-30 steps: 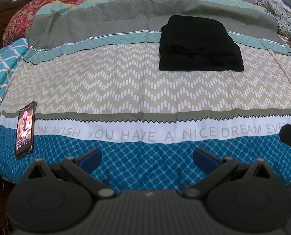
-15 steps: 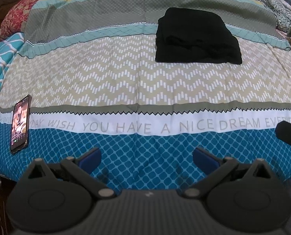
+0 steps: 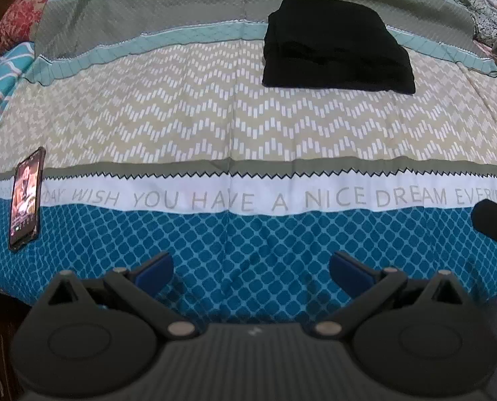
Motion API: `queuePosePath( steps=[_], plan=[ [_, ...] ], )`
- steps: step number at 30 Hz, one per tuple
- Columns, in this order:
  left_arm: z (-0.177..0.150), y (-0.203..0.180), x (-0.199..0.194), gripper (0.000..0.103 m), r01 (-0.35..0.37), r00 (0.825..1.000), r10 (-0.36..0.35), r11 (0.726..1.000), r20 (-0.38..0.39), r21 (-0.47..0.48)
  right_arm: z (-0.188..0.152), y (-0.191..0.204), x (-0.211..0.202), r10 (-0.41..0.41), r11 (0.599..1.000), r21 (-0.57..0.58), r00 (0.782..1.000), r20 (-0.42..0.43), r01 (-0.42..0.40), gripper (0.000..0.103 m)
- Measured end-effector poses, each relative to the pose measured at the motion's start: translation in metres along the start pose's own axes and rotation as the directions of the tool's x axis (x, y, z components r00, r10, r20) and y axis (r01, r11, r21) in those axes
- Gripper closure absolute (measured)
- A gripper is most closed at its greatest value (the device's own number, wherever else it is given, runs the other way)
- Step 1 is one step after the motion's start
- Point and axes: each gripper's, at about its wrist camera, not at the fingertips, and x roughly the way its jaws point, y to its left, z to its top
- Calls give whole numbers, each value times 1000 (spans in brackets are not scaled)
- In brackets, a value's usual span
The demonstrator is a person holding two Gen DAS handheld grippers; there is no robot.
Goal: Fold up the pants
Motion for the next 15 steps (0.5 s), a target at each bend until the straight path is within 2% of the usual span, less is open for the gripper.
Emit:
queuePosePath(
  steps=[15],
  plan=[
    [-2, -3, 9, 0, 2, 999, -2, 1000, -44, 3, -2, -3, 4, -3, 1000, 13, 1000, -18, 3, 0]
  ],
)
